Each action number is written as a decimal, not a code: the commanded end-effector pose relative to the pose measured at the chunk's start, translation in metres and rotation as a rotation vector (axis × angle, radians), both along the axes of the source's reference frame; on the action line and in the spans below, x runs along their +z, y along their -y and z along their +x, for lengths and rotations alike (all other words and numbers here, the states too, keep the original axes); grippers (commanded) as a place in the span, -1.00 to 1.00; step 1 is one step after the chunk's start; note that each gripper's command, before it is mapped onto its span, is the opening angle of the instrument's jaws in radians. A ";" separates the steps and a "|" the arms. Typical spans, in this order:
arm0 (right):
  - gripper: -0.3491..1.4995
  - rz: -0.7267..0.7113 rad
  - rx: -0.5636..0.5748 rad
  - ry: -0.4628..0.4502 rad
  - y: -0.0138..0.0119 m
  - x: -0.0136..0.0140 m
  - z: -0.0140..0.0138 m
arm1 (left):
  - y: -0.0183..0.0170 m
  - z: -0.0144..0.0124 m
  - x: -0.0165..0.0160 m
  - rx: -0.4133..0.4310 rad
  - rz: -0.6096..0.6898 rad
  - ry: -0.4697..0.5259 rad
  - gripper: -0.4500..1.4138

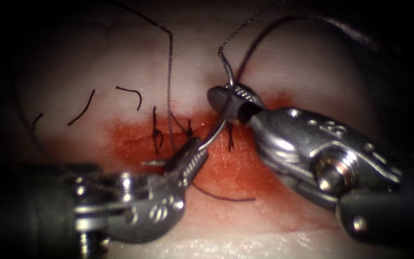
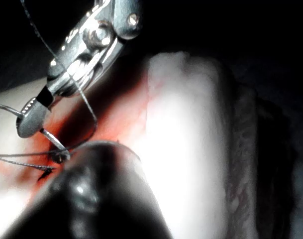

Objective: Wound Closure
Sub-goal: Pass needle to right needle driver, then hold needle with left hand to regrasp needle straight-on with right end-effector

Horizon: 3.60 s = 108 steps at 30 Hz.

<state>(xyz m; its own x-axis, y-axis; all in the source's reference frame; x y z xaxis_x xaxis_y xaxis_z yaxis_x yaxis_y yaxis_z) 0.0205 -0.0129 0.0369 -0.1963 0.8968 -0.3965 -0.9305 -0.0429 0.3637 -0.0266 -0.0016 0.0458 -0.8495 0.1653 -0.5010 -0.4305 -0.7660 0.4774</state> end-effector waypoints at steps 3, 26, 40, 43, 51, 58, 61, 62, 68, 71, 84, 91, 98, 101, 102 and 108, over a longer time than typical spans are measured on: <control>-1.00 -0.001 -0.004 0.001 0.0002 0.0005 0.0006 | -0.0004 -0.0009 -0.0001 0.024 -0.016 0.045 0.64; -1.00 -0.403 -0.640 -0.205 -0.0032 -0.0002 -0.0013 | -0.0033 -0.0010 0.0020 -0.048 0.816 1.062 0.35; -1.00 -0.686 -0.874 -0.388 -0.0037 -0.0002 -0.0005 | -0.0054 -0.0019 0.0048 -0.038 1.035 1.200 0.13; -1.00 -0.705 -0.917 -0.389 -0.0035 -0.0002 -0.0004 | -0.0053 -0.0015 0.0048 -0.049 1.091 1.224 -0.23; -1.00 -0.737 -0.977 -0.375 -0.0033 -0.0001 -0.0001 | -0.0052 -0.0005 0.0051 -0.051 1.135 1.226 -0.37; -1.00 -0.748 -0.978 -0.383 -0.0032 -0.0003 0.0004 | -0.0047 -0.0006 0.0059 -0.040 1.141 1.213 -1.00; -1.00 -0.740 -0.973 -0.365 -0.0032 -0.0004 0.0004 | -0.0051 0.0002 0.0062 -0.050 1.149 1.209 -1.00; -1.00 -0.738 -0.972 -0.348 -0.0032 -0.0004 0.0005 | -0.0052 0.0004 0.0063 -0.055 1.145 1.206 -1.00; -0.13 -0.589 -0.839 -0.394 -0.0029 -0.0004 0.0006 | -0.0056 0.0017 0.0061 -0.080 1.122 1.220 -1.00; 0.18 -0.571 -0.817 -0.376 -0.0025 -0.0005 0.0010 | -0.0059 0.0019 0.0060 -0.107 1.098 1.219 -1.00; 0.26 -0.599 -0.762 -0.249 -0.0023 -0.0008 0.0030 | -0.0061 0.0019 0.0053 -0.134 1.038 1.204 -1.00; -0.14 -0.595 -0.756 -0.212 -0.0024 -0.0008 0.0029 | -0.0059 0.0017 0.0049 -0.125 1.020 1.196 -1.00; -0.54 -0.609 -0.735 -0.217 -0.0024 -0.0013 0.0028 | -0.0059 0.0017 0.0049 -0.125 1.020 1.196 -1.00; -1.00 -0.611 -0.730 -0.218 -0.0024 -0.0016 0.0028 | -0.0059 0.0017 0.0049 -0.125 1.020 1.196 -1.00; -1.00 -0.611 -0.730 -0.218 -0.0024 -0.0017 0.0028 | -0.0059 0.0017 0.0049 -0.128 1.018 1.194 -1.00; -1.00 -0.585 -0.726 -0.170 -0.0024 -0.0012 0.0025 | -0.0060 0.0018 0.0044 -0.125 1.019 1.195 -0.98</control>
